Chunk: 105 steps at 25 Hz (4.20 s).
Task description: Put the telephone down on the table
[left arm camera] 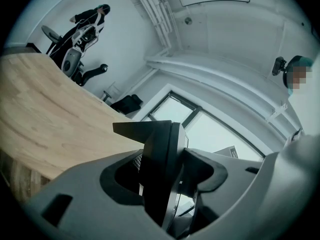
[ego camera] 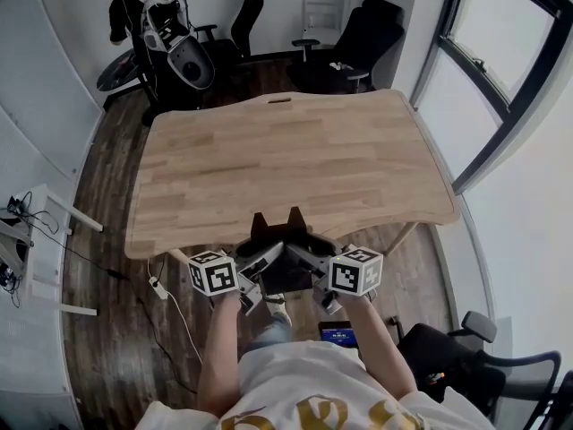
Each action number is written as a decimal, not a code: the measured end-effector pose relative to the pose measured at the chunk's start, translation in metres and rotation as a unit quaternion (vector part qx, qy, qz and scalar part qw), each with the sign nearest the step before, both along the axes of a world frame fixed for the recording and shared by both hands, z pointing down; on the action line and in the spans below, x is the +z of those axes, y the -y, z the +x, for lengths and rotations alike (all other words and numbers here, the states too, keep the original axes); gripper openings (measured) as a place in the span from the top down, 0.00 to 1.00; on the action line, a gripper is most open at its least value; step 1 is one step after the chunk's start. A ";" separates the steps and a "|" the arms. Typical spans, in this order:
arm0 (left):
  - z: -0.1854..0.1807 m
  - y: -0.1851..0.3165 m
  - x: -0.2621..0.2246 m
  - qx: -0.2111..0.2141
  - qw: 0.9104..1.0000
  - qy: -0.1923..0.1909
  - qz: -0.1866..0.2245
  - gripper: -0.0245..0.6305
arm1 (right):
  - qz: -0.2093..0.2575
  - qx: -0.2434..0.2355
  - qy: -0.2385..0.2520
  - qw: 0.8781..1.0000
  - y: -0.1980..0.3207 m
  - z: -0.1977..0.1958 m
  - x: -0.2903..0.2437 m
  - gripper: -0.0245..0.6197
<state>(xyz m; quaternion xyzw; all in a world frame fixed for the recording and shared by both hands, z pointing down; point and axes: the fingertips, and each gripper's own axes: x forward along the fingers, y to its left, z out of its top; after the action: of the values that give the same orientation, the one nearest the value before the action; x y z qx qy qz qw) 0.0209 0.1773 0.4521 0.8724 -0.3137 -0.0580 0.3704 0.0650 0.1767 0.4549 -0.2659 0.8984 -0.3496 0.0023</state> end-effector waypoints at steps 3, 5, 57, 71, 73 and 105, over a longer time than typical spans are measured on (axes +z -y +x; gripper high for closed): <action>-0.006 0.041 0.001 0.008 1.000 -0.003 0.000 0.60 | -0.003 0.006 -0.003 1.000 0.041 -0.007 0.001 0.61; -0.013 0.067 -0.001 0.016 1.000 -0.005 -0.002 0.60 | -0.006 0.011 -0.004 1.000 0.066 -0.013 -0.002 0.61; -0.110 0.312 0.021 0.072 0.997 -0.009 -0.020 0.60 | -0.033 0.059 0.007 0.998 0.309 -0.111 0.019 0.61; -0.110 0.321 0.048 0.076 0.996 -0.017 -0.047 0.60 | -0.055 0.059 -0.002 0.997 0.318 -0.110 0.045 0.61; -0.109 0.324 0.052 0.077 0.996 -0.016 -0.050 0.60 | -0.059 0.058 -0.002 0.997 0.320 -0.109 0.049 0.61; -0.102 0.387 0.143 0.069 0.986 -0.019 -0.148 0.60 | -0.149 0.023 -0.014 0.988 0.386 -0.104 0.141 0.61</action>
<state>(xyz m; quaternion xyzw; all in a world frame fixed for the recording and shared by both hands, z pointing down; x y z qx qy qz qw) -0.0816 -0.2095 0.5955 0.8263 -0.2514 -0.0017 0.5040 -0.0394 -0.2090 0.5954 -0.2885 0.8300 -0.4755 -0.0420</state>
